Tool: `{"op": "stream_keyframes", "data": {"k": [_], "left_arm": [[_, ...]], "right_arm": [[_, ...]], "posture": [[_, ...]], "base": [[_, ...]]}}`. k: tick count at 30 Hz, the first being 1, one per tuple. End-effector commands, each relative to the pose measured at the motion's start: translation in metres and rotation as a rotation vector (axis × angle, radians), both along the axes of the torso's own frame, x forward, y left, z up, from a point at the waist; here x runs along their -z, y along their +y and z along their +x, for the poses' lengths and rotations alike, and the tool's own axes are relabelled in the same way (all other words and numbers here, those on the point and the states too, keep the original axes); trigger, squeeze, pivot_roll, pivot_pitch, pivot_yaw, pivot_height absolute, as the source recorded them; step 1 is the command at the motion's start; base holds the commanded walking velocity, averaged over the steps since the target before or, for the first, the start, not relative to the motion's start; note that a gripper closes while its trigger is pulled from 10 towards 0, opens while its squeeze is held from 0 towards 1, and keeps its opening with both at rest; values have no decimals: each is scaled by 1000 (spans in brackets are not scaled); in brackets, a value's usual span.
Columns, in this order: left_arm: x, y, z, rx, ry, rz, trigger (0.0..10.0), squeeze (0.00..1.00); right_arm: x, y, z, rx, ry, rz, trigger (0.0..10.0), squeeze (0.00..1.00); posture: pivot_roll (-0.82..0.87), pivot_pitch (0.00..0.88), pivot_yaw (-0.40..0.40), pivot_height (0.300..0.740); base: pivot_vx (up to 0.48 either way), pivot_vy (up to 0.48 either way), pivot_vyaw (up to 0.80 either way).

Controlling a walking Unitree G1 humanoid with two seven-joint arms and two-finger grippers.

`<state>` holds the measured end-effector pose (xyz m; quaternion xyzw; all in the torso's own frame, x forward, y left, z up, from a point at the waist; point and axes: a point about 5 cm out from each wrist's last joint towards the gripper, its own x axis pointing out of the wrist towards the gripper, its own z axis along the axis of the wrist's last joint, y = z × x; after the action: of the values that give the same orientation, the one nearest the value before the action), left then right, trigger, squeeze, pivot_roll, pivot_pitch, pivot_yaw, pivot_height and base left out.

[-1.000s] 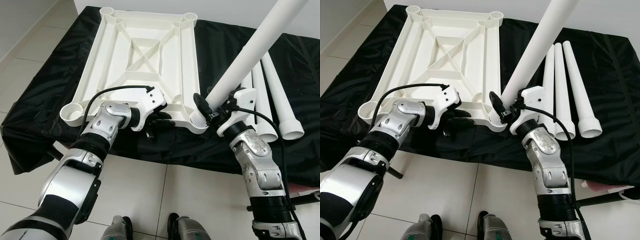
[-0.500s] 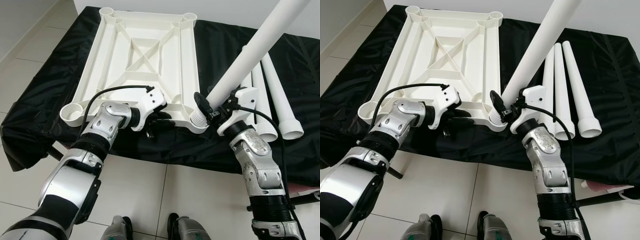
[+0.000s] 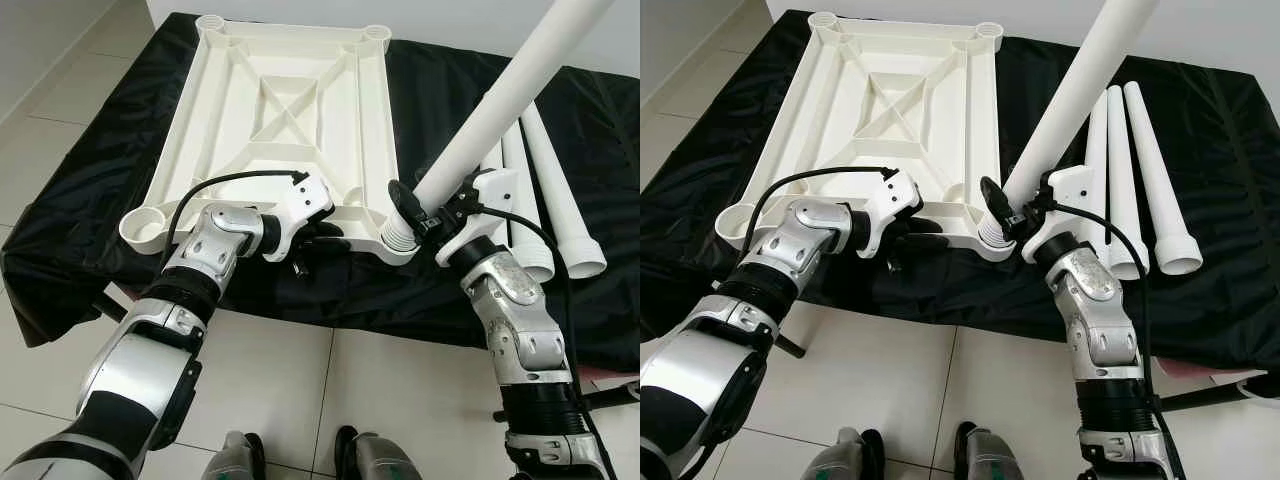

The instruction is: Building children table

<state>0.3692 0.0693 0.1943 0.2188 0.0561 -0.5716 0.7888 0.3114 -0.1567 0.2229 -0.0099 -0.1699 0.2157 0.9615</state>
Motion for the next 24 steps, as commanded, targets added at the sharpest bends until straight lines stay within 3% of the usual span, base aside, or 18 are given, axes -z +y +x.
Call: {"op": "stream_keyframes", "data": {"k": [1,6,19,24], "left_arm": [[2,6,1,-59,-1,-29,10000,0],[2,6,0,-49,2,-27,10000,0],[3,5,-2,-36,8,-27,10000,0],[1,4,-3,-34,3,-31,10000,0]], "right_arm": [[-1,-9,1,33,-9,9,10000,0],[1,-9,2,32,-3,14,10000,0],[9,-4,4,-64,36,-87,10000,0],[11,5,6,-133,47,-129,10000,0]], "posture": [[-63,203,3,740],[-61,204,2,740],[-65,206,1,740],[-62,204,-5,740]], "base": [[0,0,0],[0,0,0],[0,0,0],[0,0,0]]}}
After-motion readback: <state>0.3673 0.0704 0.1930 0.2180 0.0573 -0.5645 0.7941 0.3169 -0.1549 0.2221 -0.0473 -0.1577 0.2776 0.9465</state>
